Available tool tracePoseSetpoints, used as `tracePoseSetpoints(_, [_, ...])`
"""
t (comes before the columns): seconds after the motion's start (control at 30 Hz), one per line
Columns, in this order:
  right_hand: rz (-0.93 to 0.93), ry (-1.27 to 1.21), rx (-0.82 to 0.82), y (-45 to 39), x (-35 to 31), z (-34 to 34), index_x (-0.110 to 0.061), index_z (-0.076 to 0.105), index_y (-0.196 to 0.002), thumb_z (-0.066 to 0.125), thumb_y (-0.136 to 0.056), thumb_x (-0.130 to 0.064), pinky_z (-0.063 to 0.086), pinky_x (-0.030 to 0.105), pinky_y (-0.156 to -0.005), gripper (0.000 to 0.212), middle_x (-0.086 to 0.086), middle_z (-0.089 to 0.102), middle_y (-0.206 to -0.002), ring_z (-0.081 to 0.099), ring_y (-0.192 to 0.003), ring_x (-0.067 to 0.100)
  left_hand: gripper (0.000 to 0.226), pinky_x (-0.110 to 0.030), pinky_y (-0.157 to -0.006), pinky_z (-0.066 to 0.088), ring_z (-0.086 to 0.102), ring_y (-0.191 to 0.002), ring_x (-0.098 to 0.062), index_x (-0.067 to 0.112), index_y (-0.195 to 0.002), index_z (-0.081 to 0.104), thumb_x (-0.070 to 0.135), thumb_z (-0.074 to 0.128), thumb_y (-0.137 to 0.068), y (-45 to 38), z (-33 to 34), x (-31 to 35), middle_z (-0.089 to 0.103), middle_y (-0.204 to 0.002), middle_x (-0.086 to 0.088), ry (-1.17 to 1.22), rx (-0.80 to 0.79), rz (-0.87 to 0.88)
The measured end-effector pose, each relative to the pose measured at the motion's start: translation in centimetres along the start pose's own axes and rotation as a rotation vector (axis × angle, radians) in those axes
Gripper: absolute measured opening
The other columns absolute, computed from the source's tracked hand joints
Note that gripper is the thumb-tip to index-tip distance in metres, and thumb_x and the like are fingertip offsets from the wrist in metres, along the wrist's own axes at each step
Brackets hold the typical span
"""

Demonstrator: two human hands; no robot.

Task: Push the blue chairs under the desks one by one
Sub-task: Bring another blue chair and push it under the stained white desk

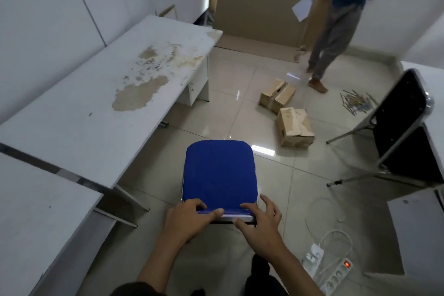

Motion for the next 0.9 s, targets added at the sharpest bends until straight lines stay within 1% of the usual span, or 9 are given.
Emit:
tracePoseSetpoints(0.07, [-0.038,0.016,-0.051,-2.2,-0.2,-0.6,-0.044,0.06,-0.124,0.073,-0.086,-0.052,0.03,0.043,-0.12,0.041,-0.008,0.004,-0.166,-0.008,-0.15,0.012,0.078,-0.019,-0.062,0.052,0.067,-0.085,-0.005,0.037,-0.103,0.068,0.101,0.055,-0.061,-0.8,-0.2,0.7,0.07,-0.099,0.015,0.037,0.018,-0.043])
tracePoseSetpoints(0.1, [-0.059,0.032,-0.071,-3.4,-0.5,-1.0,-0.044,0.059,-0.124,0.072,-0.086,-0.053,0.029,0.043,-0.12,0.041,-0.008,0.004,-0.166,-0.008,-0.15,0.013,0.078,-0.018,-0.06,0.05,0.067,-0.085,-0.005,0.037,-0.103,0.068,0.102,0.055,-0.06,-1.2,-0.5,1.1,0.07,-0.099,0.015,0.056,0.036,-0.056])
tracePoseSetpoints(0.2, [-0.09,0.075,-0.136,-6.0,-0.8,-1.4,-0.045,0.057,-0.125,0.07,-0.086,-0.057,0.028,0.046,-0.121,0.043,-0.008,0.005,-0.166,-0.009,-0.152,0.019,0.084,-0.02,-0.069,0.051,0.066,-0.088,-0.002,0.037,-0.104,0.07,0.105,0.051,-0.058,-2.3,-0.9,2.1,0.071,-0.099,0.017,0.055,0.082,-0.079])
tracePoseSetpoints(0.3, [-0.141,0.112,-0.18,-9.2,-1.2,-2.6,-0.047,0.055,-0.126,0.067,-0.085,-0.062,0.029,0.051,-0.123,0.046,-0.007,0.005,-0.167,-0.01,-0.153,0.022,0.082,-0.027,-0.079,0.057,0.066,-0.088,-0.001,0.036,-0.104,0.071,0.103,0.052,-0.061,-3.6,-1.1,3.6,0.071,-0.098,0.016,0.061,0.135,-0.108])
tracePoseSetpoints(0.43, [-0.202,0.174,-0.232,-13.1,-1.9,-3.3,-0.042,0.057,-0.132,0.064,-0.085,-0.063,0.028,0.054,-0.123,0.052,-0.005,0.006,-0.168,-0.01,-0.153,0.025,0.086,-0.037,-0.089,0.061,0.067,-0.091,-0.002,0.034,-0.103,0.073,0.104,0.052,-0.059,-5.2,-1.5,4.6,0.073,-0.099,0.015,0.119,0.204,-0.158])
tracePoseSetpoints(0.6, [-0.272,0.209,-0.288,-17.0,-3.4,-3.2,-0.045,0.056,-0.131,0.063,-0.083,-0.066,0.029,0.054,-0.122,0.053,-0.006,0.007,-0.168,-0.007,-0.154,0.025,0.085,-0.04,-0.09,0.061,0.068,-0.093,-0.006,0.035,-0.105,0.072,0.104,0.051,-0.061,-6.5,-2.4,5.4,0.073,-0.102,0.013,0.151,0.285,-0.225])
tracePoseSetpoints(0.7, [-0.324,0.223,-0.33,-19.9,-4.7,-3.3,-0.046,0.054,-0.131,0.065,-0.082,-0.064,0.03,0.054,-0.122,0.053,-0.006,0.007,-0.168,-0.007,-0.155,0.025,0.084,-0.038,-0.08,0.062,0.068,-0.084,-0.007,0.036,-0.098,0.071,0.107,0.045,-0.061,-7.3,-3.2,5.8,0.073,-0.092,0.014,0.141,0.38,-0.305])
tracePoseSetpoints(0.8, [-0.389,0.242,-0.374,-23.1,-6.4,-3.5,-0.048,0.053,-0.132,0.067,-0.08,-0.064,0.028,0.054,-0.123,0.057,-0.007,0.008,-0.169,-0.01,-0.155,0.022,0.078,-0.037,-0.08,0.061,0.066,-0.08,-0.005,0.035,-0.092,0.07,0.104,0.047,-0.064,-8.2,-3.7,6.9,0.071,-0.084,0.014,0.18,0.447,-0.356])
tracePoseSetpoints(0.9, [-0.442,0.26,-0.414,-25.6,-8.0,-3.6,-0.05,0.052,-0.133,0.07,-0.079,-0.062,0.025,0.052,-0.122,0.058,-0.009,0.004,-0.17,-0.014,-0.155,0.018,0.073,-0.031,-0.078,0.058,0.065,-0.083,-0.005,0.033,-0.097,0.07,0.099,0.051,-0.07,-9.5,-4.0,7.4,0.07,-0.089,0.013,0.213,0.46,-0.426])
Point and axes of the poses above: each hand's wrist, its own y-axis away from the middle knuckle, its own z-axis out of the palm, x = y × z, the point moved 10 cm from there along -y, towards the middle knuckle
